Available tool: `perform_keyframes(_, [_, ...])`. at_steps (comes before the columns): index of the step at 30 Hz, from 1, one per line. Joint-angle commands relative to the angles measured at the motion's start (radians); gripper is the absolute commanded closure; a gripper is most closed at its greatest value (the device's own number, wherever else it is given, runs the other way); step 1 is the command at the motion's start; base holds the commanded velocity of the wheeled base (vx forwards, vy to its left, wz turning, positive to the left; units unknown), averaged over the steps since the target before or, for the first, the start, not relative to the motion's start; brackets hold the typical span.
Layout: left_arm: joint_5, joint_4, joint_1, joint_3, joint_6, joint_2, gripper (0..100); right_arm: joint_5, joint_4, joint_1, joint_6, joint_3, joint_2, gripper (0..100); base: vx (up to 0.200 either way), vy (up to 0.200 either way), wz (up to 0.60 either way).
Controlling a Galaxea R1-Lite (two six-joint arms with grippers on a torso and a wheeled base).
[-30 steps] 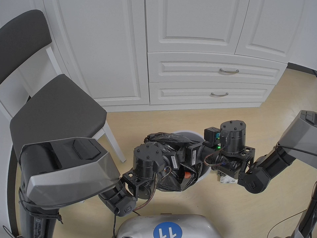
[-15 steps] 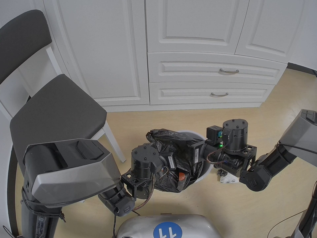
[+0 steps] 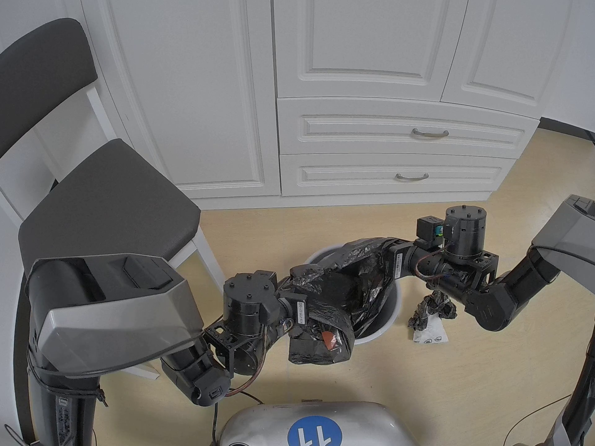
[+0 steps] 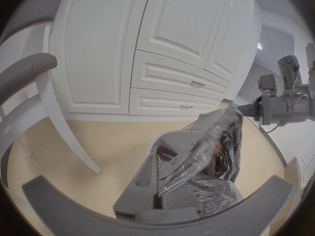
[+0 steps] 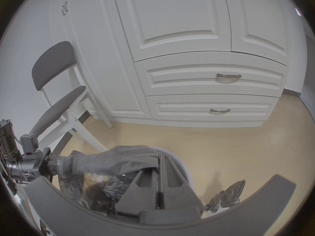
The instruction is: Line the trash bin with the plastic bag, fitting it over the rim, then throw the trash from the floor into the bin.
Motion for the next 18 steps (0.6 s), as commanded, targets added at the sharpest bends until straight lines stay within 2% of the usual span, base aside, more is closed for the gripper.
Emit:
perform_keyframes(1, [-0.002,-0.024,0.018,0.035,0.039,-0.018,100,0.003,-0.001,-0.042,0.0,-0.041,0.047,100,0.0,0.0,0.0])
perform_keyframes(4, [-0.003,-0.067,0.032,0.054,0.083,-0.009,100,0.003,-0.001,-0.057,0.001,-0.065,0.065,100,0.0,0.0,0.0])
perform_keyframes(8, [-0.051,-0.141,0.049,0.092,0.137,-0.001,100,0.003,-0.003,-0.059,0.008,-0.088,0.076,100,0.0,0.0,0.0])
perform_keyframes(11, [-0.074,-0.194,0.047,0.109,0.15,0.014,100,0.003,-0.003,-0.051,0.009,-0.087,0.068,100,0.0,0.0,0.0])
perform_keyframes(18, [-0.075,-0.207,0.033,0.089,0.144,0.037,100,0.012,0.003,-0.033,0.009,-0.045,0.001,100,0.0,0.0,0.0])
